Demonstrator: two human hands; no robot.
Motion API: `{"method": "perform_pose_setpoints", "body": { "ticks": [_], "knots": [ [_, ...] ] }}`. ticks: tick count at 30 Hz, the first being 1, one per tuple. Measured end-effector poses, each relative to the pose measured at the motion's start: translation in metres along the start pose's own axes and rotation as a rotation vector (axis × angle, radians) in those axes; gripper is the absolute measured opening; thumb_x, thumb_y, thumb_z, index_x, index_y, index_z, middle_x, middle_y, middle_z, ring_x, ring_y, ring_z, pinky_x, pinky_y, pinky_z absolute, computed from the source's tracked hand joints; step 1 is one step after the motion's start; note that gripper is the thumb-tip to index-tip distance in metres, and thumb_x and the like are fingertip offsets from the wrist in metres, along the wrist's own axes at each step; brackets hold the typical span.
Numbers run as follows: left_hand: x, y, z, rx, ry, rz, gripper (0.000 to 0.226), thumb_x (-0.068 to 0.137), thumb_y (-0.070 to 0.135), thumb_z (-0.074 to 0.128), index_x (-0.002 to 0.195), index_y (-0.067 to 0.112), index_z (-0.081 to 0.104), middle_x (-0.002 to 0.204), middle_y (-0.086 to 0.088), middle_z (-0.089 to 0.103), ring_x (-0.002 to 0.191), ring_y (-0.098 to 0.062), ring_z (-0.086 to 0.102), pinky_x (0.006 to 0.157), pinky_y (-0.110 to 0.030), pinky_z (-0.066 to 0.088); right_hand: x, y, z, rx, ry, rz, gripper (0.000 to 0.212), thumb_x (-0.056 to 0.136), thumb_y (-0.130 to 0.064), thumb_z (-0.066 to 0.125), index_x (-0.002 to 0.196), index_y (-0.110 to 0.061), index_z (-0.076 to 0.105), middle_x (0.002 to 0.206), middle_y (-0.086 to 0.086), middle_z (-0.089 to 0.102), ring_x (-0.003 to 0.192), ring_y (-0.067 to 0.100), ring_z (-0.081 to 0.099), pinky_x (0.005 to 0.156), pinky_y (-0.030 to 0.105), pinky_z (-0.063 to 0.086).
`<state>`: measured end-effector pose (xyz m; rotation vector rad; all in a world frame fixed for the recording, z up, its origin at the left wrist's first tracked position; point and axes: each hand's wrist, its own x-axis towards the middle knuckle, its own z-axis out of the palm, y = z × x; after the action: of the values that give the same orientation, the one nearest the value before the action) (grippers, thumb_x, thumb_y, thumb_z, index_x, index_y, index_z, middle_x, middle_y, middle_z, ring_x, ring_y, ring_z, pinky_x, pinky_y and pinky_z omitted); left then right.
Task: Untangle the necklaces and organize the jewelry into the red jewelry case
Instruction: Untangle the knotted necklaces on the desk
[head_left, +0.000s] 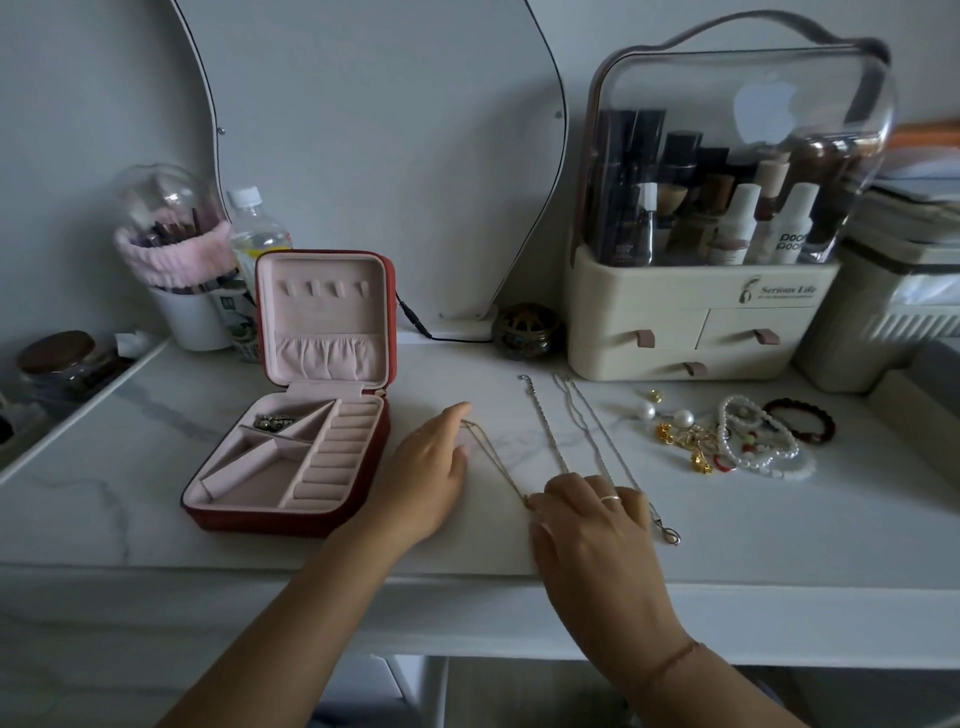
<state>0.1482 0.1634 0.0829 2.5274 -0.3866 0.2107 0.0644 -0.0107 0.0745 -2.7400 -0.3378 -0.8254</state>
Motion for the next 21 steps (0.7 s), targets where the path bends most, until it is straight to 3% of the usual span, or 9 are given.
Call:
{"method": "perform_pose_setpoints", "body": {
  "ticks": [3, 6, 12, 16, 18, 21],
  "knots": [
    [-0.009, -0.004, 0.001, -0.028, 0.074, 0.013, 0.043, 0.097, 0.018, 0.046, 0.139, 0.011, 0.041, 0.139, -0.006, 0.051, 0.130, -0.022, 0.045, 0.106, -0.027, 0.031, -0.008, -0.004, 0.000, 0.019, 0.001, -0.062, 0.019, 0.077, -0.018, 0.059, 0.093, -0.022, 0.067, 0.103, -0.008, 0.064, 0.092, 0.013, 0.059, 0.091, 0.032, 0.031],
    [-0.010, -0.004, -0.001, 0.028, 0.026, 0.037, 0.053, 0.093, 0.035, 0.040, 0.139, 0.009, 0.043, 0.139, -0.007, 0.052, 0.129, -0.022, 0.046, 0.105, -0.025, 0.031, -0.014, -0.006, 0.004, 0.037, -0.009, -0.106, 0.018, 0.083, -0.018, 0.053, 0.093, -0.022, 0.068, 0.106, -0.008, 0.064, 0.094, 0.011, 0.061, 0.098, 0.033, 0.031],
    [0.015, 0.000, -0.003, 0.142, -0.001, -0.019, 0.037, 0.099, 0.021, 0.042, 0.132, 0.007, 0.045, 0.131, -0.011, 0.055, 0.123, -0.027, 0.048, 0.102, -0.034, 0.035, -0.019, -0.008, 0.003, 0.041, 0.058, -0.087, 0.029, 0.081, -0.020, 0.044, 0.090, -0.016, 0.071, 0.104, -0.003, 0.068, 0.087, 0.016, 0.065, 0.088, 0.031, 0.033],
    [0.035, -0.004, 0.001, 0.217, -0.044, -0.031, 0.036, 0.099, 0.022, 0.037, 0.132, 0.011, 0.046, 0.129, -0.008, 0.054, 0.122, -0.027, 0.047, 0.101, -0.038, 0.036, -0.028, -0.010, 0.004, 0.000, 0.062, -0.051, 0.037, 0.079, -0.023, 0.042, 0.098, -0.013, 0.072, 0.110, -0.001, 0.067, 0.096, 0.015, 0.060, 0.086, 0.033, 0.031],
    [0.039, -0.004, 0.002, 0.201, -0.003, -0.045, 0.031, 0.098, 0.019, 0.038, 0.125, 0.008, 0.049, 0.123, -0.009, 0.056, 0.119, -0.027, 0.048, 0.098, -0.038, 0.037, -0.031, -0.012, 0.006, -0.016, 0.058, -0.031, 0.040, 0.077, -0.025, 0.043, 0.101, -0.011, 0.072, 0.113, 0.000, 0.067, 0.100, 0.015, 0.052, 0.086, 0.034, 0.030],
    [0.032, -0.003, 0.002, 0.101, 0.115, -0.072, 0.038, 0.098, 0.012, 0.041, 0.134, 0.006, 0.047, 0.136, -0.011, 0.053, 0.127, -0.027, 0.045, 0.104, -0.033, 0.032, -0.033, -0.015, 0.009, -0.012, 0.050, 0.008, 0.044, 0.075, -0.029, 0.043, 0.102, -0.010, 0.072, 0.116, 0.001, 0.067, 0.102, 0.015, 0.049, 0.085, 0.034, 0.030]
  ]
}}
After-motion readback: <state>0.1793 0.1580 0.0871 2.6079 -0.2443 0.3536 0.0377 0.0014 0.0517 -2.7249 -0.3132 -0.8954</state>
